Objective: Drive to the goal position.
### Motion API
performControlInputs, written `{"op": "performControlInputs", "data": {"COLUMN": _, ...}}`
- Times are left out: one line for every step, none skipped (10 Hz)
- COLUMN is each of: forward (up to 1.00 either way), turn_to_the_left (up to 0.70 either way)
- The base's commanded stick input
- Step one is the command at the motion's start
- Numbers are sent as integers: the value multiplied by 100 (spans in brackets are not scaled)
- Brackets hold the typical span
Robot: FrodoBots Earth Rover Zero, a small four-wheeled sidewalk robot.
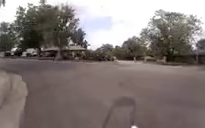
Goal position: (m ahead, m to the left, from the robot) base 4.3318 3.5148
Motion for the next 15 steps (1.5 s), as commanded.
{"op": "performControlInputs", "data": {"forward": 100, "turn_to_the_left": 40}}
{"op": "performControlInputs", "data": {"forward": 100, "turn_to_the_left": 30}}
{"op": "performControlInputs", "data": {"forward": 100, "turn_to_the_left": 21}}
{"op": "performControlInputs", "data": {"forward": 100, "turn_to_the_left": 11}}
{"op": "performControlInputs", "data": {"forward": 100, "turn_to_the_left": 2}}
{"op": "performControlInputs", "data": {"forward": 100, "turn_to_the_left": 0}}
{"op": "performControlInputs", "data": {"forward": 100, "turn_to_the_left": 0}}
{"op": "performControlInputs", "data": {"forward": 100, "turn_to_the_left": 0}}
{"op": "performControlInputs", "data": {"forward": 100, "turn_to_the_left": 0}}
{"op": "performControlInputs", "data": {"forward": 100, "turn_to_the_left": 0}}
{"op": "performControlInputs", "data": {"forward": 100, "turn_to_the_left": 0}}
{"op": "performControlInputs", "data": {"forward": 100, "turn_to_the_left": 2}}
{"op": "performControlInputs", "data": {"forward": 100, "turn_to_the_left": 11}}
{"op": "performControlInputs", "data": {"forward": 100, "turn_to_the_left": 29}}
{"op": "performControlInputs", "data": {"forward": 100, "turn_to_the_left": 37}}
